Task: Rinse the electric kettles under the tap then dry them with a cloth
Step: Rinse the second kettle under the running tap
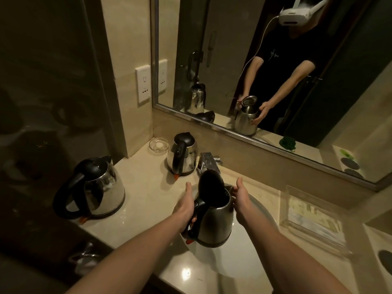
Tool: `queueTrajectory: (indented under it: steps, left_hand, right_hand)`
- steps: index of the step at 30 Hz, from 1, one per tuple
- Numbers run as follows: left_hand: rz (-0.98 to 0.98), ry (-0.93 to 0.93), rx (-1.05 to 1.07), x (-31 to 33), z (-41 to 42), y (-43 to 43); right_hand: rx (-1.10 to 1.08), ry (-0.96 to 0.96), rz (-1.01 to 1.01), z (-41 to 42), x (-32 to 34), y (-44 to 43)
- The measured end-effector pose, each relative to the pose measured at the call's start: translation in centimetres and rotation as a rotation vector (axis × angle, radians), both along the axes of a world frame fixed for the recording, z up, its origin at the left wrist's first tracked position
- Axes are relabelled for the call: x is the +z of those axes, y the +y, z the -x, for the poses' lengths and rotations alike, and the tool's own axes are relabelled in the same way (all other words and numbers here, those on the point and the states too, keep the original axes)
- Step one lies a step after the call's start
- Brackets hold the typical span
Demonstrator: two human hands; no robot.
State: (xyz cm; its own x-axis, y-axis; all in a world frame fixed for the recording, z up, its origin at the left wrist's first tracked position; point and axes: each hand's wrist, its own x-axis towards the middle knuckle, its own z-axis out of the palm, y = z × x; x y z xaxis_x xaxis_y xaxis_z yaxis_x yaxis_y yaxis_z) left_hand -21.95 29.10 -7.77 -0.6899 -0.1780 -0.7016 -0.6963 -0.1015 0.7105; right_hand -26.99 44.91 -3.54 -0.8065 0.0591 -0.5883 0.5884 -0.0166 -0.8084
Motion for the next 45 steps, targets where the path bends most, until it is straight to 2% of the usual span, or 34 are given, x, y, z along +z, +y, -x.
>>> queueTrajectory:
  steps: [7,12,22,32,45]
  left_hand:
    - [-0.075,-0.08,-0.086,-3.4,2.4,-1.0]
    - [-0.101,-0.069,-0.11,-5.2,5.3,-1.3]
    - [-0.057,-0.13,-0.084,-9.1,10.0,-1.5]
    - [-0.05,-0.151,0.027,-9.7,12.5,-0.4]
    - [-0.038,-0.148,0.178,-7.6,12.9,0.9]
  right_hand:
    - [-0.038,-0.048,-0.062,1.9,-2.9,-0.7]
    - [-0.087,-0.066,-0.073,4.6,-4.9,-1.1]
    - [-0.064,-0.083,-0.097,9.4,-7.8,-1.5]
    - [0.195,0.015,-0.095,14.1,-8.2,-0.6]
    - [0.259,-0.016,-0.001,15.6,-7.1,0.0]
